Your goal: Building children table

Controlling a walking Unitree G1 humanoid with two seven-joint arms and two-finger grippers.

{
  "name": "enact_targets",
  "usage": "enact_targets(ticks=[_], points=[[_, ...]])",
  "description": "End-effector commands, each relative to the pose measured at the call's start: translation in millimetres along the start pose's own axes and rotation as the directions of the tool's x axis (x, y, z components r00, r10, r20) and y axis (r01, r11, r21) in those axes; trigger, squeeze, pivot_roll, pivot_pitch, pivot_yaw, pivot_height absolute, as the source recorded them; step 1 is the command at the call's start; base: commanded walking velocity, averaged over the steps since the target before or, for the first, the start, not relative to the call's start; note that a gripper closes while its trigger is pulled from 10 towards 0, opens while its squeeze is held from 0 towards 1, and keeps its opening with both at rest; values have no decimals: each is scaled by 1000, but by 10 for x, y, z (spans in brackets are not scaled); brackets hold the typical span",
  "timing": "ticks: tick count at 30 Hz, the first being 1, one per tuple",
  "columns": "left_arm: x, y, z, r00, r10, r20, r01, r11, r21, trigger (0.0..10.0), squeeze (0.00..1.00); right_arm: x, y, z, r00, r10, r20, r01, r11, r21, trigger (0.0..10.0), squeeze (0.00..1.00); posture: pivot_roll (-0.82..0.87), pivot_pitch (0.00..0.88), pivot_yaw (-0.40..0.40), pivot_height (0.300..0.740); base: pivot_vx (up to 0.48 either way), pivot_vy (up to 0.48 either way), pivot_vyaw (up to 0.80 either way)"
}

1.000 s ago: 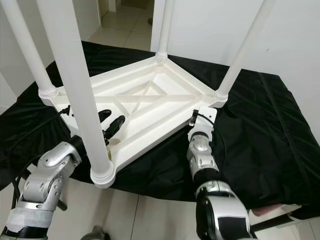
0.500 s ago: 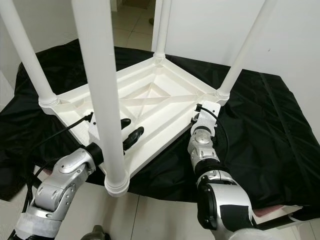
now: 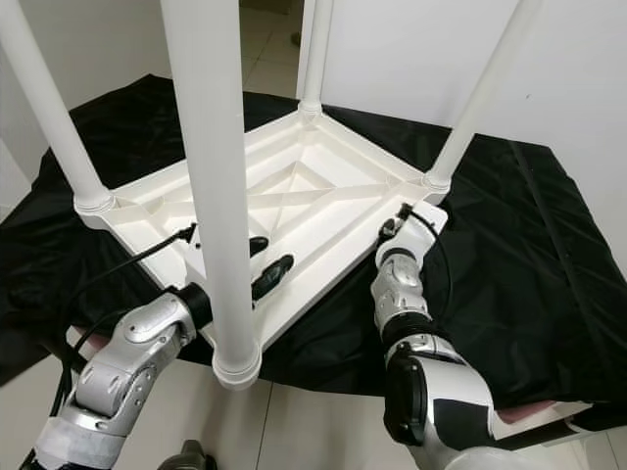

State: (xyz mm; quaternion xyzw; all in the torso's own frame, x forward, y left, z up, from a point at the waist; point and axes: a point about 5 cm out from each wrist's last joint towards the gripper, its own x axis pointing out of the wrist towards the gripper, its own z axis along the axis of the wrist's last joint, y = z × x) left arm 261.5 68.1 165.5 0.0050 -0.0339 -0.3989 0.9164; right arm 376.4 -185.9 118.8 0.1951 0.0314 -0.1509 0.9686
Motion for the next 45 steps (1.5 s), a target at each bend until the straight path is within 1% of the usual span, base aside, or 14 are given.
enact_targets(ticks=[1,4,6,7,9,17,21,24,28,30,34,35,41,45], points=[[24,-151,-17,996,-88,-8,87,996,-15,10000,0,-4,22,-81,998,28,-64,-23,997,69,10000,0,164,84,-69,740,0,0,0],[24,-151,-17,996,-88,-8,87,996,-15,10000,0,-4,22,-81,998,28,-64,-23,997,69,10000,0,164,84,-69,740,0,0,0],[45,-209,-10,993,-115,-8,115,993,-15,10000,0,5,38,-92,994,52,-92,-42,993,111,10000,0,164,88,-68,740,0,0,0],[45,-209,-10,993,-115,-8,115,993,-15,10000,0,5,38,-92,994,52,-92,-42,993,111,10000,0,164,88,-68,740,0,0,0],[67,-261,5,990,-140,-5,140,990,-16,10000,0,11,52,-104,990,80,-113,-61,985,162,10000,0,162,90,-65,740,0,0,0],[103,-342,24,984,-179,-1,179,984,-15,10000,0,22,63,-102,985,113,-132,-87,978,192,10000,0,156,94,-59,740,0,0,0],[215,-489,104,972,-233,25,234,972,-21,10000,0,45,116,-61,968,210,-137,-175,957,233,10000,0,148,98,-45,740,0,0,0],[257,-524,142,970,-241,37,242,970,-21,10000,0,53,153,-35,961,245,-132,-208,948,242,10000,0,150,101,-43,740,0,0,0],[297,-546,189,968,-246,52,247,969,-20,10000,0,63,207,-4,953,274,-129,-239,942,234,10000,0,150,101,-43,740,0,0,0],[333,-563,227,967,-249,62,250,968,-17,10000,0,68,274,23,945,303,-126,-273,938,214,10000,0,150,101,-43,740,0,0,0],[370,-581,254,966,-251,70,252,968,-9,10000,0,72,344,51,938,324,-122,-298,935,190,10000,0,150,101,-43,740,0,0,0],[370,-581,254,966,-251,70,252,968,-9,10000,0,72,344,51,938,324,-122,-298,935,190,10000,0,150,101,-43,740,0,0,0],[400,-619,308,967,-237,89,240,971,-20,10000,0,63,546,86,926,359,-114,-338,926,168,10000,0,179,117,-37,740,0,0,0],[398,-617,317,969,-228,91,231,973,-24,10000,0,58,604,98,923,370,-110,-349,922,169,10000,0,184,119,-36,740,0,0,0]])
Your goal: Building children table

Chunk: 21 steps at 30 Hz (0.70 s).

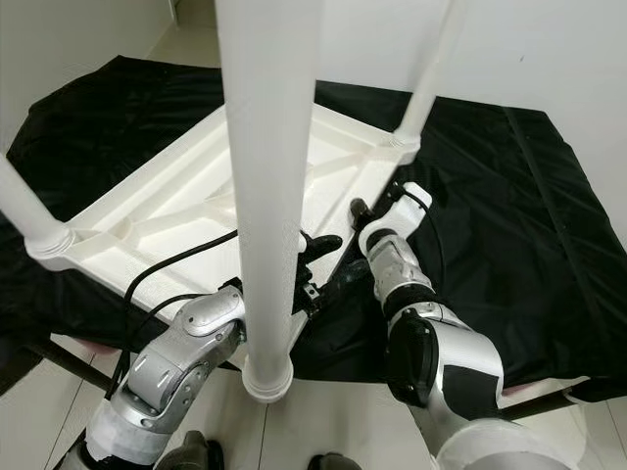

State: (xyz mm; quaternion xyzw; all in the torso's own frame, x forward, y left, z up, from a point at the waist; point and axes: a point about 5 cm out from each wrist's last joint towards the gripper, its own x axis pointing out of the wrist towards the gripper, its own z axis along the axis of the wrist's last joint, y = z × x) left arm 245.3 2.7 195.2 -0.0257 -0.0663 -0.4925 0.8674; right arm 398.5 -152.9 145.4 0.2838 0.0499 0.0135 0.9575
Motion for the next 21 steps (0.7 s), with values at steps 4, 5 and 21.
enact_targets(ticks=[4,5,21], points=[[29,-45,28,1000,-8,1,8,1000,0,10000,0,40,229,-45,998,67,-21,-68,997,-26,10000,0,188,118,-32,740,0,0,0],[29,-45,28,1000,-8,1,8,1000,0,10000,0,40,229,-45,998,67,-21,-68,997,-26,10000,0,188,118,-32,740,0,0,0],[-88,182,-68,995,87,-49,-83,994,74,10000,0,6,136,18,997,59,52,-46,975,-219,10000,0,175,101,-44,740,0,0,0]])
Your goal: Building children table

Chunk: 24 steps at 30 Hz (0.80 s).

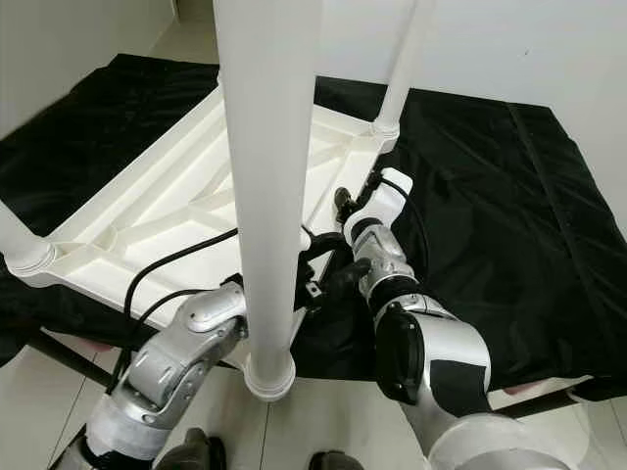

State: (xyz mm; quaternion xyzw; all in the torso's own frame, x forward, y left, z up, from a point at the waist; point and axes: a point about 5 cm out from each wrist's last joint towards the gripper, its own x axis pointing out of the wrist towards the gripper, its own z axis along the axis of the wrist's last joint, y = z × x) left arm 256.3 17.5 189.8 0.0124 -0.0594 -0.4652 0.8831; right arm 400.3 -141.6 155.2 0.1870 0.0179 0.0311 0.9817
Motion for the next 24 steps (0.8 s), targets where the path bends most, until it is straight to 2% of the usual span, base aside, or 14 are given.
enact_targets(ticks=[1,4,6,10,13,15,18,20,23,24], points=[[-66,84,-49,998,54,-17,-53,998,31,10000,0,-51,-82,-20,999,20,36,-18,999,-52,10000,0,167,97,-50,740,0,0,0],[-89,108,-56,998,61,-21,-60,998,36,10000,0,-72,-111,-31,999,26,47,-22,998,-67,10000,0,167,97,-50,740,0,0,0],[-182,166,-62,997,67,-27,-65,997,51,10000,0,-170,-206,-70,993,65,97,-55,994,-96,10000,0,150,91,-56,740,0,0,0],[-261,199,-67,997,72,-28,-71,996,61,10000,0,-261,-254,-85,985,100,144,-84,990,-110,10000,0,138,80,-53,740,0,0,0],[-398,226,-61,997,82,-12,-81,994,78,10000,0,-422,-308,-126,973,129,193,-110,988,-107,10000,0,130,70,-54,740,0,0,0],[-433,231,-59,996,83,-10,-82,993,79,10000,0,-462,-320,-137,971,133,200,-113,988,-107,10000,0,130,70,-54,740,0,0,0],[-591,241,-62,996,84,-16,-82,993,81,10000,0,-621,-403,-141,964,126,232,-101,988,-117,10000,0,122,63,-58,740,0,0,0],[-614,243,-65,996,85,-18,-83,993,85,10000,0,-648,-413,-141,963,127,237,-101,988,-119,10000,0,122,63,-58,740,0,0,0],[-777,277,-91,993,113,-45,-106,985,137,10000,0,-820,-471,-202,969,98,229,-62,985,-160,10000,0,113,57,-60,740,0,0,0],[-777,277,-91,993,113,-45,-106,985,137,10000,0,-820,-471,-202,969,98,229,-62,985,-160,10000,0,113,57,-60,740,0,0,0]])
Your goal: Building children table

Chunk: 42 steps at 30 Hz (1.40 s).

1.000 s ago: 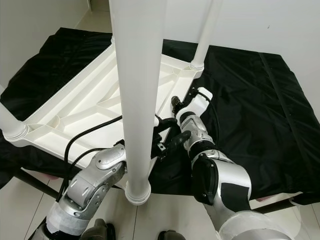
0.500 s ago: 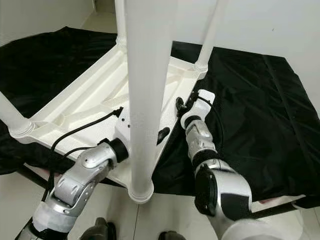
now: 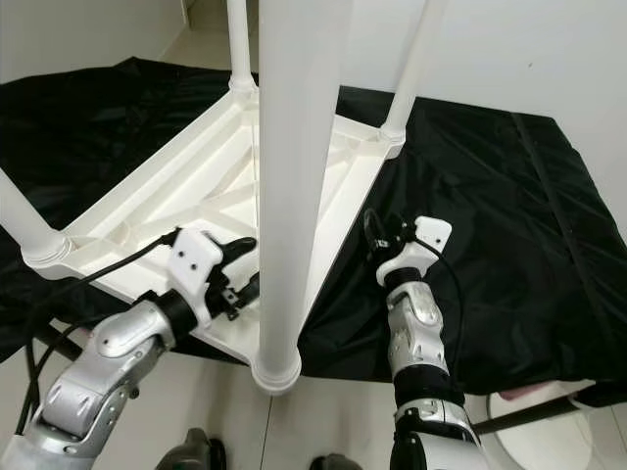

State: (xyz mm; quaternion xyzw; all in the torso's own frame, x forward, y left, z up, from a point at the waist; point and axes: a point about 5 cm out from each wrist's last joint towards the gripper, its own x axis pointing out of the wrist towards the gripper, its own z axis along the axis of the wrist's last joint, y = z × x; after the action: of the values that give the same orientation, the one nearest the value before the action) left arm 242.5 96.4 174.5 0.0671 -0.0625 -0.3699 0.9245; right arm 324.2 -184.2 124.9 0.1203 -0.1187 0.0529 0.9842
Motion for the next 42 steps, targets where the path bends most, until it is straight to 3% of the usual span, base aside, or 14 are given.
enact_targets(ticks=[1,7,9,13,16,17,20,30,41,42], points=[[-88,-12,9,997,-84,-1,84,996,38,10000,0,-112,14,-28,1000,1,-25,-2,999,-35,10000,0,111,54,-59,740,0,0,0],[-153,15,-49,994,-97,-42,100,992,73,10000,0,-215,44,11,999,22,-31,-23,999,-39,10000,0,106,51,-56,740,0,0,0],[-179,-14,-144,981,-155,-116,172,973,153,10000,0,-242,76,76,998,63,-28,-64,996,-54,10000,0,96,52,-50,740,0,0,0],[-192,-18,-228,964,-195,-183,234,946,223,10000,0,-253,76,155,996,91,-27,-92,993,-76,10000,0,85,51,-44,740,0,0,0],[-192,-14,-247,960,-200,-197,245,939,241,10000,0,-255,70,177,995,91,-28,-93,993,-79,10000,0,85,51,-44,740,0,0,0],[-171,11,-336,949,-189,-252,264,914,309,10000,0,-231,29,268,996,89,-13,-90,991,-98,10000,0,76,54,-37,740,0,0,0],[-154,31,-403,941,-173,-291,274,893,356,10000,0,-216,7,329,996,84,-3,-84,991,-107,10000,0,74,54,-36,740,0,0,0],[-103,108,-508,932,-125,-341,268,870,413,10000,0,-223,20,416,998,68,-3,-68,992,-105,10000,0,66,55,-29,740,0,0,0],[50,170,-542,936,-103,-338,257,853,454,10000,0,-228,34,467,998,60,-1,-60,994,-96,10000,0,53,57,-20,740,0,0,0],[121,163,-531,939,-107,-326,256,850,460,10000,0,-247,17,481,999,54,1,-54,994,-97,10000,0,45,56,-16,740,0,0,0]])
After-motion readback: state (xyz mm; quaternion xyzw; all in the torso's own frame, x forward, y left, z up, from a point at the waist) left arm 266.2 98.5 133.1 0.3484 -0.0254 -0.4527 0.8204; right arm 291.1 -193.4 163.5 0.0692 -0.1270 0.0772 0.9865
